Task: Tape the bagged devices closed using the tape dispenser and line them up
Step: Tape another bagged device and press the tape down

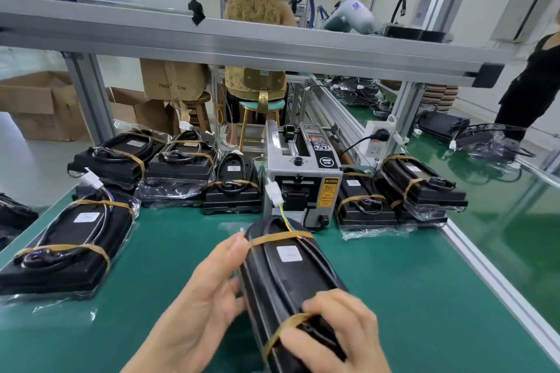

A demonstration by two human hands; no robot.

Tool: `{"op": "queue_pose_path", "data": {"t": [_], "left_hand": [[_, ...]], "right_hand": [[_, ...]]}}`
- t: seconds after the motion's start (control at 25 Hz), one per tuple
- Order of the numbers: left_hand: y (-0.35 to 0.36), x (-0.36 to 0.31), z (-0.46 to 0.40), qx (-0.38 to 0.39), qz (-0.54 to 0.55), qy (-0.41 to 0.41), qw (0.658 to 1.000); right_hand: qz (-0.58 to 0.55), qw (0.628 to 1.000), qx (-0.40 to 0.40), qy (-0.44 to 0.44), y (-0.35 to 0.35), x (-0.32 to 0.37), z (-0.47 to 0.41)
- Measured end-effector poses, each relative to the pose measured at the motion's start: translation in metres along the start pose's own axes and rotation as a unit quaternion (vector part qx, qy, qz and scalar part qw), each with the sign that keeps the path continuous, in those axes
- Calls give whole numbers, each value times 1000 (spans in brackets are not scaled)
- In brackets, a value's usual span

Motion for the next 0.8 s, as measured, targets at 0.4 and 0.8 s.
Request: {"op": "queue_pose_path", "data": {"t": [0.4,0.8], "left_hand": [[-50,-33,-7,-217,6,90,972],[-52,-53,8,-177,-98,235,951]], "right_hand": [[58,988,121,-79,60,-1,-7],[-253,942,0,221,16,-68,-43]]}}
Point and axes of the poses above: each hand's wrist, its own z-axis away from the middle knuckle, its own y-axis out of the palm, x = y × z, the point moved 9 cm from there along -z, towards the middle knuckle, and after that the axes turned 10 degrees about -z, right-handed, at the moved point
